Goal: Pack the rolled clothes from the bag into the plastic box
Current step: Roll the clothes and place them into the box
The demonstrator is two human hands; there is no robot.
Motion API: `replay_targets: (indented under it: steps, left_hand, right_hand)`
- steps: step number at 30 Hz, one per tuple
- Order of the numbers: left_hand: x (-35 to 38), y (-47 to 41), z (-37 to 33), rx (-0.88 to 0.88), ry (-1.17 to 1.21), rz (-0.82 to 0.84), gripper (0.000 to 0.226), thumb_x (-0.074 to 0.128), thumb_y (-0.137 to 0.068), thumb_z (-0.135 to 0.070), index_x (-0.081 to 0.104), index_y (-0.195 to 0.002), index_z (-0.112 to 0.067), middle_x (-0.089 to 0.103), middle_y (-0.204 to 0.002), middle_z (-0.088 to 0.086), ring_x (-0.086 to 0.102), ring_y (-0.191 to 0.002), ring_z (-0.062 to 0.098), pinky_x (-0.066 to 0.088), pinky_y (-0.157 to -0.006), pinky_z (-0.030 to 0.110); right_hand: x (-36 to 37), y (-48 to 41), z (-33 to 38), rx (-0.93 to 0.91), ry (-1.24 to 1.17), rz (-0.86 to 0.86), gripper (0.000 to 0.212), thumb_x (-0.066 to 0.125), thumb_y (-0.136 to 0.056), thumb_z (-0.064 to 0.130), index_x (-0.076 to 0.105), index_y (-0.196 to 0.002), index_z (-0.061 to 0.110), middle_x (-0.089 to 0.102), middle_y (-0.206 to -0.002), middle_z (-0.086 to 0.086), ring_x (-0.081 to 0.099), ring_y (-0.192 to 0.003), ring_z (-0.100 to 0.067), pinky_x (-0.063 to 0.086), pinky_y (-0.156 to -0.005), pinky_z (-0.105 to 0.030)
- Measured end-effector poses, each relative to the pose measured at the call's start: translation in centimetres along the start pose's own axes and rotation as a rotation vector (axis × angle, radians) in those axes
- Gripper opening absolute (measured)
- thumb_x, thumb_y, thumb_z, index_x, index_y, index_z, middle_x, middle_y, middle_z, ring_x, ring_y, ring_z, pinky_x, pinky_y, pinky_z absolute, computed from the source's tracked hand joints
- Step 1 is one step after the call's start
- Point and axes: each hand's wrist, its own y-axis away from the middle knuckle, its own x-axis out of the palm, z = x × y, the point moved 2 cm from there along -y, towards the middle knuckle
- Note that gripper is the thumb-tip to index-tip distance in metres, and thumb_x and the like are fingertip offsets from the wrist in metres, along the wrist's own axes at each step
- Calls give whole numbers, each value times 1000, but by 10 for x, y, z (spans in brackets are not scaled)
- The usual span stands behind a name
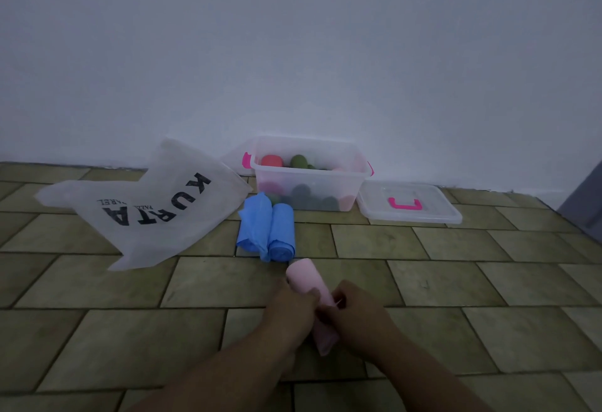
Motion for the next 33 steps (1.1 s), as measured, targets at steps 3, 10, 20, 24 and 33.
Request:
replay_targets:
  steps: [3, 10, 20, 24, 33]
  left_hand:
    - [-3, 1, 0, -7, 110, -29, 58, 56, -91, -27, 30, -143, -18, 50, -131, 9, 53, -106, 23, 49, -89, 39]
    - [-4, -4, 2, -96, 541, 73, 45, 67, -84, -19, 45, -122, -28, 59, -109, 9, 61, -93, 34, 55, -75, 55]
    - [-33, -61, -78, 413, -223, 16, 81, 60, -88, -34, 10, -150, -28, 29, -152, 1, 38, -132, 19, 38, -105, 37]
    - [-65, -113, -143, 690, -452, -309, 71, 58, -86, -45, 25, -146, -24, 36, -145, 4, 41, -129, 25, 39, -104, 46]
    - [-75, -217, -174, 304, -933, -271, 103, 44, -80, -67, -15, -148, -16, -13, -158, 11, -5, -145, 34, 9, -115, 54]
  right_hand:
    - [4, 9, -2, -21, -102, 34, 21, 63, -82, 43, 54, -88, 26, 61, -86, 9, 57, -77, -4, 42, -61, -21]
    - [-1, 3, 0, 136, -768, 257, 32, 69, -81, 25, 57, -108, 13, 68, -105, -12, 67, -96, -26, 54, -88, -49]
    - [-54, -60, 20, 120, -960, 450, 35, 61, -82, 3, 57, -117, 3, 64, -113, -27, 62, -102, -41, 53, -84, -50]
    - [-117, -125, 59, -5, -933, 204, 25, 58, -86, 8, 58, -111, 8, 64, -110, -19, 65, -94, -33, 57, -67, -43]
    - [-133, -267, 119, 105, -285, -97, 38, 56, -92, 13, 46, -126, -2, 55, -124, -23, 57, -108, -39, 53, -87, -47]
